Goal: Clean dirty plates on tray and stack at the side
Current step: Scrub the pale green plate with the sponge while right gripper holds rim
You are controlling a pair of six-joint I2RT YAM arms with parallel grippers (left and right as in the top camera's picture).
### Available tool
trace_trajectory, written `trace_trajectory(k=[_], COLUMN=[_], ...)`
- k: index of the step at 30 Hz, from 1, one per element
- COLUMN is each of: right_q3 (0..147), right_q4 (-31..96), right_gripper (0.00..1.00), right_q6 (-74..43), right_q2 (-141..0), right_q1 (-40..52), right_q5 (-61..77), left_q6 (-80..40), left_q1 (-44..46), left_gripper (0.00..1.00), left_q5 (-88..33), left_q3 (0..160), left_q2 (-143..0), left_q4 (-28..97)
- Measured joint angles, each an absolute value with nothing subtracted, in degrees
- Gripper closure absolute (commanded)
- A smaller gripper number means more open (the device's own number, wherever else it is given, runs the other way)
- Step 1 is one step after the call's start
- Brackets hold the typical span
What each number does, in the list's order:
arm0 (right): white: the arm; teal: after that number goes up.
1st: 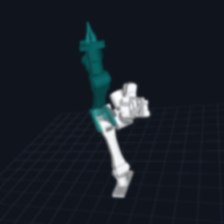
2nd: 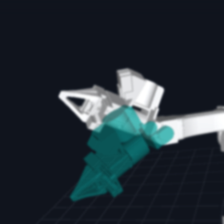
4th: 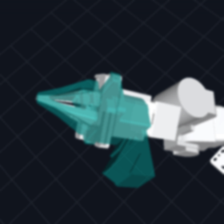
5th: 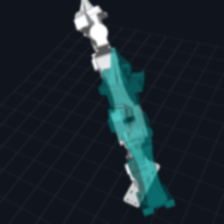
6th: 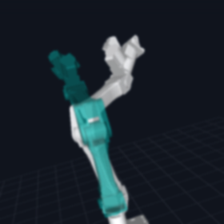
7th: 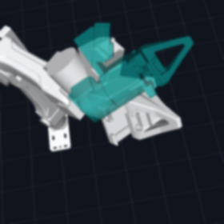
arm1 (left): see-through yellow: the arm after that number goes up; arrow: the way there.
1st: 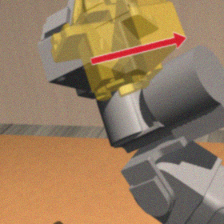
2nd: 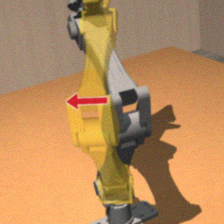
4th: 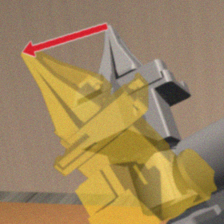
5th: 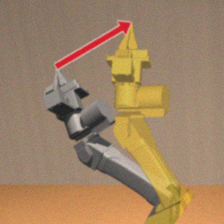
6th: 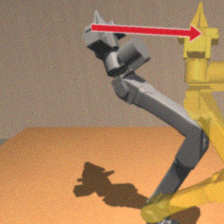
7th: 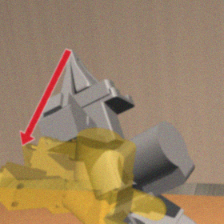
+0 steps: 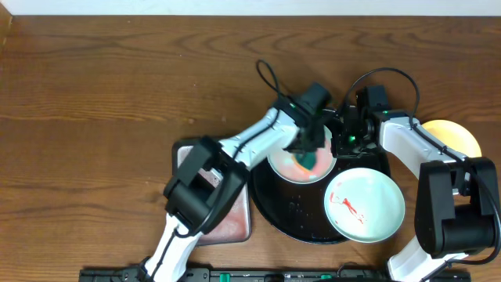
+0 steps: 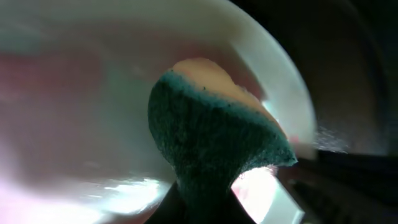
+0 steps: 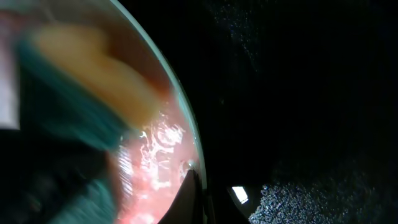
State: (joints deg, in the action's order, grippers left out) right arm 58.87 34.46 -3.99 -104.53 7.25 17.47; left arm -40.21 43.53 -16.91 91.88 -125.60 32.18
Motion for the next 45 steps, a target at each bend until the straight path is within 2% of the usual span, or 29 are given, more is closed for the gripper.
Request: trace_trajectory(k=[7, 12, 22, 26, 32, 38, 45], right_q3=[58.87, 58.87, 58.87, 58.87, 58.87, 58.87, 58.87], right_q4=[34.41, 34.26, 33.74, 33.74, 33.74, 33.67, 33.85], right_gripper=[0.99, 0.99, 0.99, 0.99, 0.99, 0.99, 0.99], right_q6=[-4.01, -4.01, -4.01, -4.01, -3.99, -4.01, -4.03], right_q2=[-104.53, -104.53, -104.57, -104.57, -104.57, -104.60, -104.60], right_q1=[7.25, 7.25, 7.27, 7.27, 7.33, 7.68, 7.68], right_q5=[17.47, 17.52, 17.85, 17.85, 17.85, 18.00, 17.80], left_q6=[-46.24, -48.05, -44.03, -41.04, -38.68, -37.39, -38.39], left_q1=[44.03, 43.57, 39.72, 39.18, 38.02, 39.07, 38.57], left_gripper=[0.92, 0.93, 0.92, 0.93, 0.92, 0.93, 0.93], left_q5=[-19.27, -21.28, -24.82, -19.79, -3.11, 2.98, -3.68], left_q3=[91.83, 92.40, 92.71, 93.03, 93.03, 92.71, 91.57], left_q2=[-125.82, -125.82, -125.80, -125.47, -123.98, -123.85, -123.70], left_q4=[31.57, 36.88, 47.79, 50.22, 53.63, 50.19, 39.90])
